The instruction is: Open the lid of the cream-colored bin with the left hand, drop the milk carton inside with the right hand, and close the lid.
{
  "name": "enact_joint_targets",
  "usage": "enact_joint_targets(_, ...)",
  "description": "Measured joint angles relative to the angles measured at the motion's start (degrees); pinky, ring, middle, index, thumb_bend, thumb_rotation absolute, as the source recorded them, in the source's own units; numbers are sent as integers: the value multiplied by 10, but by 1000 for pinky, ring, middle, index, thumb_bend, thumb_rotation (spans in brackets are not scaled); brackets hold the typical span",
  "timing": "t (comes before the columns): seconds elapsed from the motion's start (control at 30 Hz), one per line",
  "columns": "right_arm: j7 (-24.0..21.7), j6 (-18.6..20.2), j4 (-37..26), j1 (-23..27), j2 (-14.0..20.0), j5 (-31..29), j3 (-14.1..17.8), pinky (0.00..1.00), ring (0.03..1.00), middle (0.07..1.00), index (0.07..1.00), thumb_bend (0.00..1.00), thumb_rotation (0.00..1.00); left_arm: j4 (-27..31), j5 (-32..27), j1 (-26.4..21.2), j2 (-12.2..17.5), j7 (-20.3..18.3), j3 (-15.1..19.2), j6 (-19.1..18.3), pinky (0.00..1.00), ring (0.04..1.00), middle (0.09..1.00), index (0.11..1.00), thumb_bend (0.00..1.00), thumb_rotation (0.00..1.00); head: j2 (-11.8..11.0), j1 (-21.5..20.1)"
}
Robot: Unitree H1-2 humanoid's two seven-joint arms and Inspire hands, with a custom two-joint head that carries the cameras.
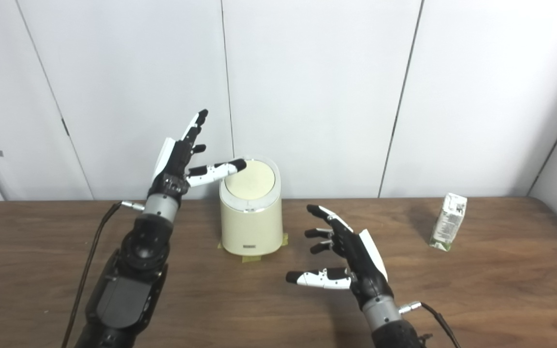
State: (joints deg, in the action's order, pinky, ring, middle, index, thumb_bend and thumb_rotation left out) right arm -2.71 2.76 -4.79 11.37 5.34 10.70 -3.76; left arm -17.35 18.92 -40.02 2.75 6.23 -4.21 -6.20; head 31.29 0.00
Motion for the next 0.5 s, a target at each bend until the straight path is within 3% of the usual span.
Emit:
enact_joint_targets(0.3, 3, 0, -4, 0, -4, 4, -3, 549, 721, 891, 832, 749, 124, -38, 51, -17, -13, 31, -29, -30, 772, 972, 1000, 997, 917, 271, 3, -9)
enact_joint_targets(0.5, 6, 0, -4, 0, -6, 10, -3, 531, 711, 886, 825, 752, 91, -49, 86, -21, -1, 43, -49, -35, 791, 973, 1000, 1000, 898, 232, 4, -10)
